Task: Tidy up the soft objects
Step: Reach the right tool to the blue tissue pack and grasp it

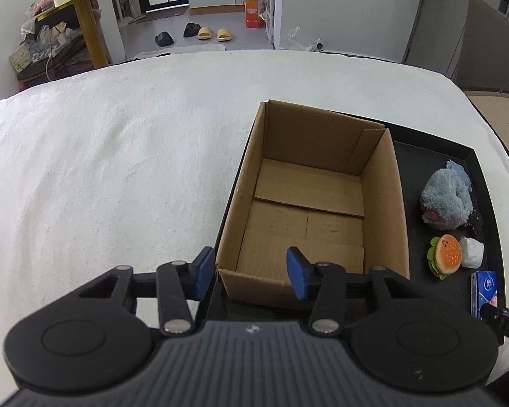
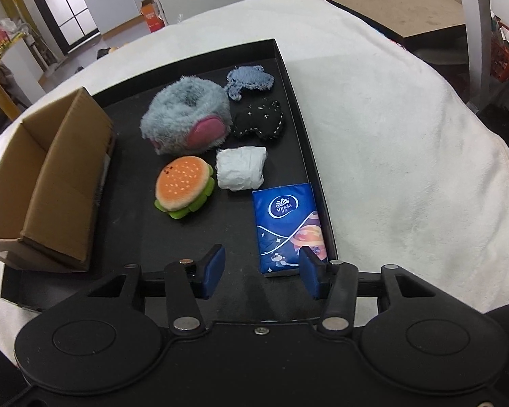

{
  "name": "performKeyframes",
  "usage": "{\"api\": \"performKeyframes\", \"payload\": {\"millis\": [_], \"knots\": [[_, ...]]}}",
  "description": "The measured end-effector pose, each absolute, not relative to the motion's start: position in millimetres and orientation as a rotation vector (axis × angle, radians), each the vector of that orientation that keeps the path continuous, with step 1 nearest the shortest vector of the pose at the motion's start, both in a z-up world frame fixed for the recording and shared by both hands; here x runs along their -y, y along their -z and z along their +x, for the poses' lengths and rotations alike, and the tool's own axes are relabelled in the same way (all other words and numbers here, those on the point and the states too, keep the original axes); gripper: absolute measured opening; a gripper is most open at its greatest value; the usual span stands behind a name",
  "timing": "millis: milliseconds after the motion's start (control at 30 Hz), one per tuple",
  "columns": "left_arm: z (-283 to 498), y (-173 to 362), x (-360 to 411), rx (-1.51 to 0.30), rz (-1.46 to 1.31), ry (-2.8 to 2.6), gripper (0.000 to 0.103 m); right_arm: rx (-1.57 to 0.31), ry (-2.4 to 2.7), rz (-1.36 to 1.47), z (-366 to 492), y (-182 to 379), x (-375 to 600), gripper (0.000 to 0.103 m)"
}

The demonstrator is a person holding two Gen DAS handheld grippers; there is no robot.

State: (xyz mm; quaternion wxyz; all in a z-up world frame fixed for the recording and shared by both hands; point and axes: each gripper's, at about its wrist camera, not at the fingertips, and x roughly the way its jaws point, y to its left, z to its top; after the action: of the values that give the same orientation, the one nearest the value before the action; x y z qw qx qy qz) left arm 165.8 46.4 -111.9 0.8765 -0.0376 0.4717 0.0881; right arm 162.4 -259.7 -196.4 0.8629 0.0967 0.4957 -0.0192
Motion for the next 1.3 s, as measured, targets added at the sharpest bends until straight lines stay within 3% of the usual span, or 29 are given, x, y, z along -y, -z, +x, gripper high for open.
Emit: {"api": "performKeyframes", "payload": {"millis": [500, 933, 1000, 1133, 1200, 1300], "knots": [[191, 126, -43, -1.027, -0.094, -0.292, 0.04, -1.036, 0.056, 0.119, 176, 221, 254, 0.049], [209, 133, -44, -1.057, -0.115, -0.422, 0.022, -1.048, 0.076, -0.002, 194, 231, 251, 0.049], [208, 133, -45, -1.062, -0.113, -0.425, 0.018, -1.058, 0.074, -0.032, 195, 233, 247, 0.053], [204, 133, -47, -1.062, -0.124, -0.399, 0.011, -1.075, 0.056, -0.107, 198, 239, 232, 0.069], [200, 131, -48, -1.052, -0.132, -0.383, 0.01, -1.068, 0.068, -0.136, 199, 240, 227, 0.069], [195, 128, -48, -1.046, -0.125, -0.368, 0.009, -1.061, 0.082, -0.149, 196, 239, 226, 0.058]]}}
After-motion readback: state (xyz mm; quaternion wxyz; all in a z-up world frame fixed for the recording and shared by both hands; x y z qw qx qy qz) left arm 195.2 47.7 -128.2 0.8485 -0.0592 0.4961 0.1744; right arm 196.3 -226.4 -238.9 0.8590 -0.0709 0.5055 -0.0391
